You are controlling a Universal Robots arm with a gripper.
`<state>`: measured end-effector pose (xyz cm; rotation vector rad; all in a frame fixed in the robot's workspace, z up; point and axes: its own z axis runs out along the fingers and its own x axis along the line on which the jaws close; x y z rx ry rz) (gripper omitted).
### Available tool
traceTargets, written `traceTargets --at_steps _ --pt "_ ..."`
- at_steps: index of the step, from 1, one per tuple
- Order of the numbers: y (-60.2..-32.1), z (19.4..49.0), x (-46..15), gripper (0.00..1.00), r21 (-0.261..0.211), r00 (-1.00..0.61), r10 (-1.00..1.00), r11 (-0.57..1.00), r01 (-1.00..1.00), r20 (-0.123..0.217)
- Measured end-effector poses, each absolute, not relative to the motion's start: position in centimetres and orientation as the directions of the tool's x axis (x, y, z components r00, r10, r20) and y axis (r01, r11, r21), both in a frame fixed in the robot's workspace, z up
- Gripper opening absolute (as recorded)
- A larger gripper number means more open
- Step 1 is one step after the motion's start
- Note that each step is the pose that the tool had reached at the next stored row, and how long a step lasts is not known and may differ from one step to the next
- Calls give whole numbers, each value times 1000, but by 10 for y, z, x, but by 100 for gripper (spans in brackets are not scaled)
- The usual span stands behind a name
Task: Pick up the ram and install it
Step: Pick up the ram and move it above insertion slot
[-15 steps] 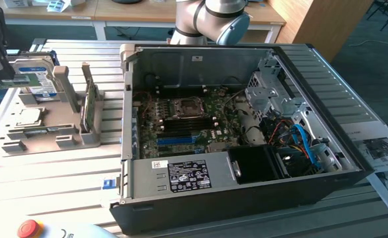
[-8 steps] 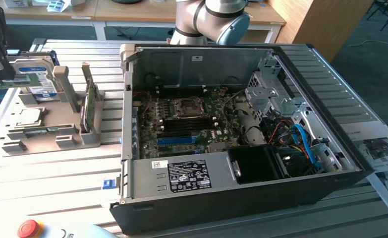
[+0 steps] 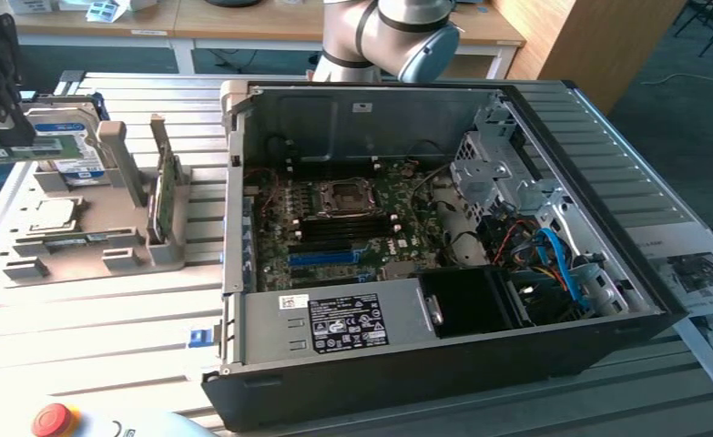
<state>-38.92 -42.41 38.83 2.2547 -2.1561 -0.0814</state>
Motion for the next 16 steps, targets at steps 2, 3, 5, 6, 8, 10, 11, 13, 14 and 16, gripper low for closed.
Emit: traceTargets --at_steps 2,3,5,6,8,10,11,13,14,16 --pt "-424 388 -387 12 51 44 -999 -45 -998 -23" --pt "-425 388 -386 12 51 44 -999 -45 -998 -23" --pt "-425 388 -384 12 51 44 -999 -45 -998 -23" --pt "-425 388 -383 12 51 44 -999 -45 -998 -23" --pt "-426 388 -381 12 51 44 -999 -45 -998 -23" --pt "-426 388 -379 12 51 44 -999 -45 -998 -23" --pt "-426 388 -378 12 51 44 -999 -45 -998 -23" --pt "-427 388 -376 12 51 44 -999 -45 -998 -23" --pt "-427 388 -375 12 51 44 -999 -45 -998 -23" --pt "-428 388 -372 12 51 44 -999 -45 -998 -23"
